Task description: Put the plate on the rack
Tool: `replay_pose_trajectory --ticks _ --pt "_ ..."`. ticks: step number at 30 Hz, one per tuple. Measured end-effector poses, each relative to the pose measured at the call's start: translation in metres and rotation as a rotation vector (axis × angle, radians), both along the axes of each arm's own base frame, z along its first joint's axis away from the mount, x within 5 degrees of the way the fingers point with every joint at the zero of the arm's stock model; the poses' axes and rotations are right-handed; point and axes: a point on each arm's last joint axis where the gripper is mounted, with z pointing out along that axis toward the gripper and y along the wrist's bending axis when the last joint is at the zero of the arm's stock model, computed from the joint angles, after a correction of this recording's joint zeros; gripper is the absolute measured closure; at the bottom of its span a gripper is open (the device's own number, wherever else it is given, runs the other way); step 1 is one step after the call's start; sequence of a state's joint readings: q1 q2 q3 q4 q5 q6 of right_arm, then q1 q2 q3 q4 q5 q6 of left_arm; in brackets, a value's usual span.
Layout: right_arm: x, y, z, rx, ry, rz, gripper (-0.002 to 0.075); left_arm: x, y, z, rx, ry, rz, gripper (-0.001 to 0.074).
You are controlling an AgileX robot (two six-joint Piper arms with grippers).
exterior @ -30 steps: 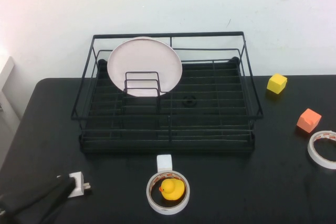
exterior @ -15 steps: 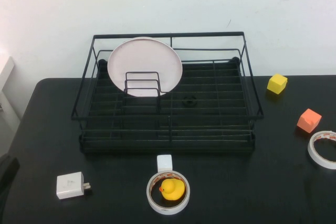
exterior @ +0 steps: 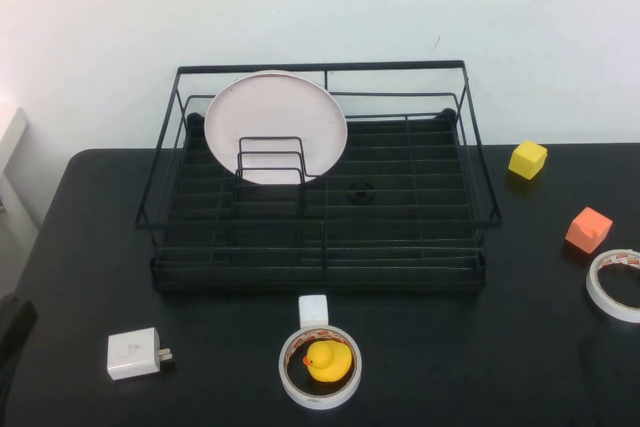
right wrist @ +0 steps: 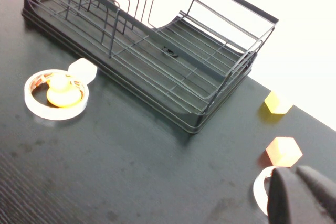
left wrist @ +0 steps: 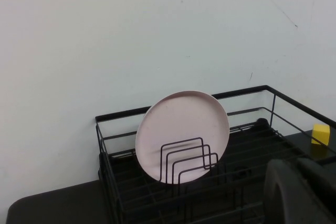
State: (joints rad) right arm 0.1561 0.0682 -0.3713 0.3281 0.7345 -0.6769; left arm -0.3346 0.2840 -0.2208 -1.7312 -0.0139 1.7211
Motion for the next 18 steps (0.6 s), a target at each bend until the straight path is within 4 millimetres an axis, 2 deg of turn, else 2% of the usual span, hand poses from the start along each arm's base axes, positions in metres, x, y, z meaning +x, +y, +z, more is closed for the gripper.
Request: replay_pose_trajectory --ticks 6,10,14,18 --pt "0.000 0.000 0.000 0.001 0.001 -0.001 0.0726 0.001 0.002 0.000 -0.003 0.004 0.021 0.0737" --pt "0.000 0.000 0.000 0.001 0.001 -0.001 0.0726 -0.001 0.008 -0.009 -0.085 0.041 0.077 0.0737" --pt "0.000 0.000 0.000 0.001 0.001 -0.001 0.0726 -0.011 0.016 -0.016 -0.138 -0.003 0.132 0.0737" --pt "0.000 0.000 0.000 0.002 0.001 0.000 0.0726 -0.024 0.021 -0.019 -0.111 -0.114 0.181 0.0737"
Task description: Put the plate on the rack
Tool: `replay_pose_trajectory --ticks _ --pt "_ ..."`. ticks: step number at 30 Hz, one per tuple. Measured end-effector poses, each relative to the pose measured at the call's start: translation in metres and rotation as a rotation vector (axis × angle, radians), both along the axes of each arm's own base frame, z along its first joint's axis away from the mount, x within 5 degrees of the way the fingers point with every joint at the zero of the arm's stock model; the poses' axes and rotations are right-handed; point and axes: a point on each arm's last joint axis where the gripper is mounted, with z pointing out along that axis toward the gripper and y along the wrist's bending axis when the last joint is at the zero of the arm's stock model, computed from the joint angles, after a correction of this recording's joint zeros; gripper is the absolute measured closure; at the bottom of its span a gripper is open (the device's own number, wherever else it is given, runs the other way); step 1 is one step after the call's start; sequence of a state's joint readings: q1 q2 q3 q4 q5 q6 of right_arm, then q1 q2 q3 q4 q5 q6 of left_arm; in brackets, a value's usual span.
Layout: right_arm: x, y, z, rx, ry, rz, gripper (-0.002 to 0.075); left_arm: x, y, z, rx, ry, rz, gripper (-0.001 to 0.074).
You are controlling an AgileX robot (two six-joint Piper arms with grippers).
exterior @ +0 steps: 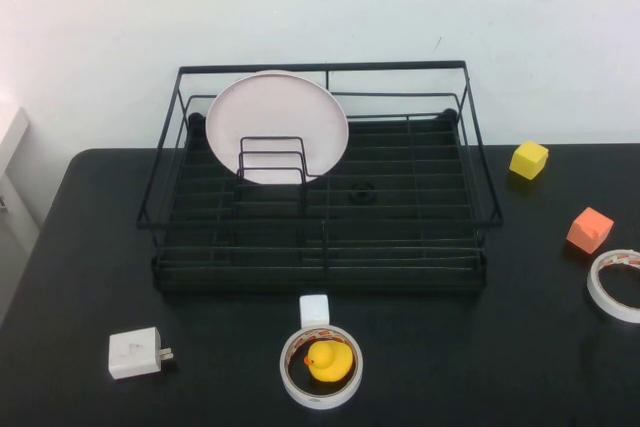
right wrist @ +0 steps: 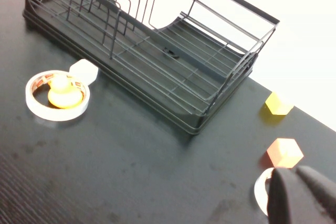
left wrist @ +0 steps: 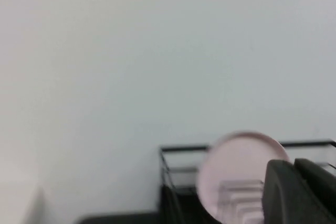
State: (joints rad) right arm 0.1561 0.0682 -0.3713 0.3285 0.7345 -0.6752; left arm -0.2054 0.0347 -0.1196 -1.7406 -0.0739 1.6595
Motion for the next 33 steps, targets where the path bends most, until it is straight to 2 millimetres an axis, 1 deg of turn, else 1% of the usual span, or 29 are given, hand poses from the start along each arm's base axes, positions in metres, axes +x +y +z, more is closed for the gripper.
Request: replay_pose_trajectory --ticks 3,8,11,14,16,18,19,21,22,25,28,33 --pt "0.000 0.000 0.000 0.002 0.000 0.001 0.0726 -0.005 0.002 0.001 0.051 -0.049 0.053 0.0737" --pt "0.000 0.000 0.000 0.003 0.001 0.001 0.0726 -0.005 0.004 0.000 0.089 -0.055 0.121 0.0737" --pt "0.000 0.000 0.000 0.003 0.001 0.001 0.0726 -0.005 0.002 -0.001 0.070 -0.055 0.106 0.0737" --pt "0.000 0.000 0.000 0.003 0.001 0.001 0.0726 -0.005 -0.003 -0.003 0.035 -0.035 0.039 0.0737" --pt "0.000 0.000 0.000 0.003 0.001 0.001 0.0726 -0.005 -0.009 -0.009 -0.008 0.042 -0.034 0.0737" --pt "0.000 0.000 0.000 0.003 0.001 0.001 0.0726 -0.005 -0.014 -0.023 -0.096 0.211 -0.090 0.0737" --pt "0.000 0.000 0.000 0.003 0.001 0.001 0.0726 -0.006 -0.013 -0.032 -0.151 0.325 -0.083 0.0737" --pt "0.000 0.000 0.000 0.006 0.001 0.003 0.0726 -0.006 -0.008 -0.050 -0.218 0.465 -0.006 0.0737" --pt "0.000 0.000 0.000 0.006 0.001 0.003 0.0726 -0.005 -0.005 -0.058 -0.252 0.509 0.027 0.0737" --pt "0.000 0.000 0.000 0.007 0.001 0.003 0.0726 -0.004 -0.003 -0.076 -0.286 0.574 0.062 0.0737" --pt "0.000 0.001 0.000 0.009 0.001 0.004 0.0726 -0.002 -0.004 -0.075 -0.294 0.537 0.039 0.0737" --pt "0.000 0.001 0.000 0.011 0.002 0.004 0.0726 -0.001 -0.004 -0.074 -0.172 0.483 0.014 0.0737"
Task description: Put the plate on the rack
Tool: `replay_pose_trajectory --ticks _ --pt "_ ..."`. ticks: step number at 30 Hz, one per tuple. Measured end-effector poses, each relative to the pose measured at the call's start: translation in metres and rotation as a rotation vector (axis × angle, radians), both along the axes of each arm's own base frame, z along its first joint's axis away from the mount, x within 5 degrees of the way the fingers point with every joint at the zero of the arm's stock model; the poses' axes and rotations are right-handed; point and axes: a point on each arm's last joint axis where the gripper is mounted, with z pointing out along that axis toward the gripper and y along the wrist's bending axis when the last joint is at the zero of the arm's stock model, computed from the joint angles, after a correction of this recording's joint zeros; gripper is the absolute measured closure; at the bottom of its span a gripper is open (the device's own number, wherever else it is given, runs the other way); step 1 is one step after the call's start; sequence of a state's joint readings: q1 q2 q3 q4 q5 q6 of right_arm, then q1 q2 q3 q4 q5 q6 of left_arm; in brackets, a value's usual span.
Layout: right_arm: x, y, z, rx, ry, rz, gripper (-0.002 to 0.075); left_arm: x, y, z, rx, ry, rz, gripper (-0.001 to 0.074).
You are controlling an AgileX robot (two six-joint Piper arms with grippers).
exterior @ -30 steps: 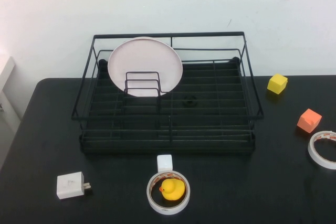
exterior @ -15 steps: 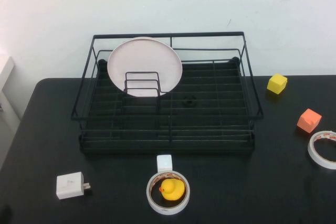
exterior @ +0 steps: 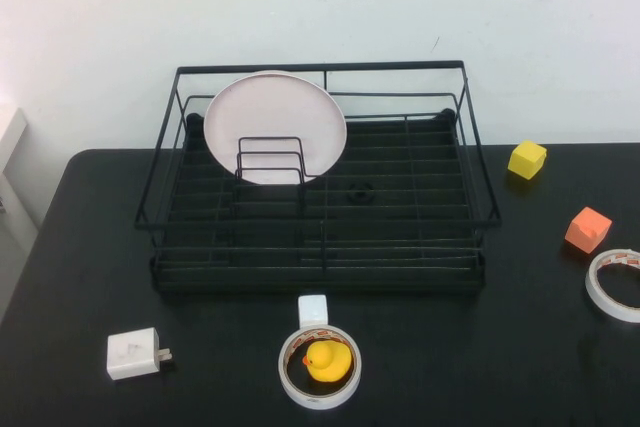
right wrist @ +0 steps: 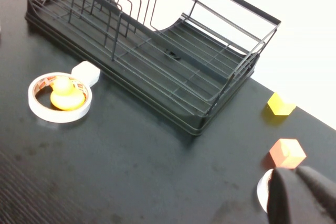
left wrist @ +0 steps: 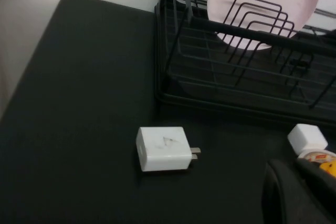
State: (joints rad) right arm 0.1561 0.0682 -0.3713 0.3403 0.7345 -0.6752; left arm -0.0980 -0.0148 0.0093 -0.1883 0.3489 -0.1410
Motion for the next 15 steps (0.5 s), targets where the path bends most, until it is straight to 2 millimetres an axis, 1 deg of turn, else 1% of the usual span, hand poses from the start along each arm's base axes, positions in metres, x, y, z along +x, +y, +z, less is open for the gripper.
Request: replay_pose_trajectory --ticks 8,15 --pt "0.0000 0.0001 0.0000 0.002 0.000 0.001 0.0726 0.0001 0.0002 0.0001 0.162 -0.029 -0.047 0.0737" --pt "-0.0001 0.0002 0.0001 0.003 0.000 0.001 0.0726 0.0001 0.0002 0.0002 0.187 -0.033 -0.054 0.0737"
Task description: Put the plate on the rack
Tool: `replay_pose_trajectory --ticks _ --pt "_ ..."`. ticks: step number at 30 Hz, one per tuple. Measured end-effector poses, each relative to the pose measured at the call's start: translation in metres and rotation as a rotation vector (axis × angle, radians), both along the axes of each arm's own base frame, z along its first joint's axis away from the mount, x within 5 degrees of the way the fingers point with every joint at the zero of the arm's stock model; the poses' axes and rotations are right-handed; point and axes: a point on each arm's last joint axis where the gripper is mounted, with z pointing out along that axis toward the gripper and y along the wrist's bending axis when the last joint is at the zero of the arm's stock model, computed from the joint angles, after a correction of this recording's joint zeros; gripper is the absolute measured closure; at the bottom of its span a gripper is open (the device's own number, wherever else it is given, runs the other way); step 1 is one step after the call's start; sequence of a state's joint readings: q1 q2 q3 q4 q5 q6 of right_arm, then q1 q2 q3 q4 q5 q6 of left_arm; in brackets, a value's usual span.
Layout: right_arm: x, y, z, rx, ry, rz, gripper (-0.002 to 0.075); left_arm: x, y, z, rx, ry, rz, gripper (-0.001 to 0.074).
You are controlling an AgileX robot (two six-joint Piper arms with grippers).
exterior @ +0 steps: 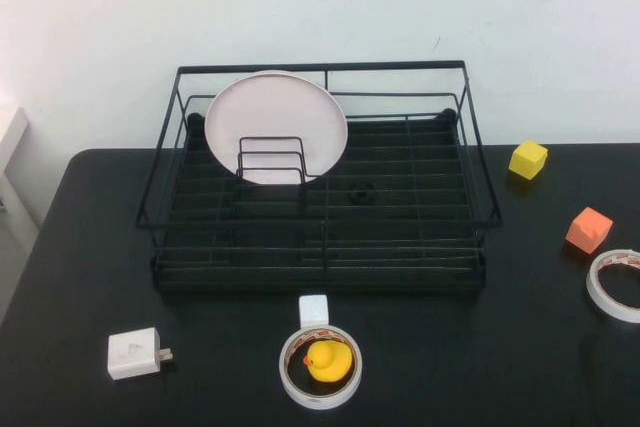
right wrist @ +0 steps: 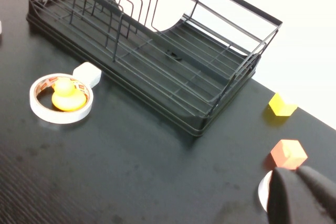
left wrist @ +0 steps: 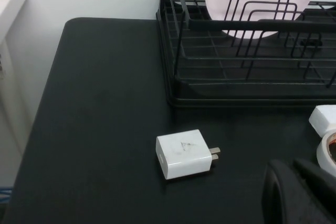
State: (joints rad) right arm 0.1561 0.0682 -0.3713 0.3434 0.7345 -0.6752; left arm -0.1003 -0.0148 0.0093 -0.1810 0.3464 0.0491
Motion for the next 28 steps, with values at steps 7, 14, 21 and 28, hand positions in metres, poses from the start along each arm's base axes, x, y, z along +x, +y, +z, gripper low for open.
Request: replay_pose_trajectory --ticks 7,14,21,28 --pt "0.0000 0.0000 0.0000 0.000 0.000 0.000 0.0726 0.0000 -0.0001 0.0000 -0.026 0.004 0.007 0.0737" --pt "0.0000 0.0000 0.0000 0.000 0.000 0.000 0.0726 0.0000 0.0002 0.0000 -0.021 0.004 0.008 0.0737" --pt "0.0000 0.0000 0.0000 0.000 0.000 0.000 0.0726 0.0003 0.0017 0.0001 0.003 -0.002 0.019 0.0737" --pt "0.0000 0.0000 0.0000 0.000 0.000 0.000 0.0726 0.0005 0.0030 0.0002 -0.006 -0.001 0.036 0.0737"
